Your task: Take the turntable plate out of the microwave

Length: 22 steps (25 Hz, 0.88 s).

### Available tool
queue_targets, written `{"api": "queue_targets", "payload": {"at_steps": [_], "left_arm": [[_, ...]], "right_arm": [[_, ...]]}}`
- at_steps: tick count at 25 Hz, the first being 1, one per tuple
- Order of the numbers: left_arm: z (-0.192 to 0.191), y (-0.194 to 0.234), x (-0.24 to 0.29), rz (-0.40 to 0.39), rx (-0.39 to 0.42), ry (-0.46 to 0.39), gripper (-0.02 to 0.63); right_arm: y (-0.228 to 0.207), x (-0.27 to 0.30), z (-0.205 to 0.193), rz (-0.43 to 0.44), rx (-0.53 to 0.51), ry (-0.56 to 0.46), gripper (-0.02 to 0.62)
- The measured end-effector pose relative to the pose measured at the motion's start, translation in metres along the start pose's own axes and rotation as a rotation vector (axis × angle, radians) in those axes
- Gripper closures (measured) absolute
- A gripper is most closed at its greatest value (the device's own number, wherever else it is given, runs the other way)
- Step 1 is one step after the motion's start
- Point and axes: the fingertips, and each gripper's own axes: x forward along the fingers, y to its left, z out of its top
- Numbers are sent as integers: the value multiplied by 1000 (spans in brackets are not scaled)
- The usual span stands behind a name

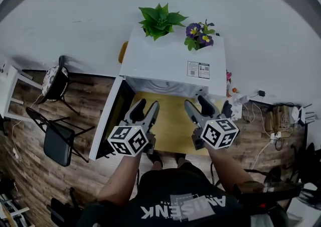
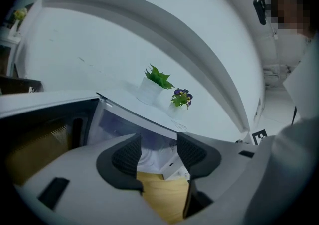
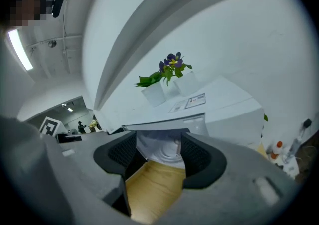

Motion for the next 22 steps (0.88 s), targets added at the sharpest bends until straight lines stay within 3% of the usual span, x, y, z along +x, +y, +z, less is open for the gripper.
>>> {"api": "queue_targets", "payload": {"at_steps": [3,11,17,22], "left_arm": [[-16,13,13,29,-48,9,396],[-62,59,43,109,-199,88,388],[-93,103,61,219,-294,62,382],[-112,123,83,206,-428,102,373]], "right_arm": [[-13,11,-22,-31,15,31,331],[-34,42,-67,-21,234,66,331],[-53,63,-104,-67,357,129,331],[-67,83,-126,-118,426,166,317]]}}
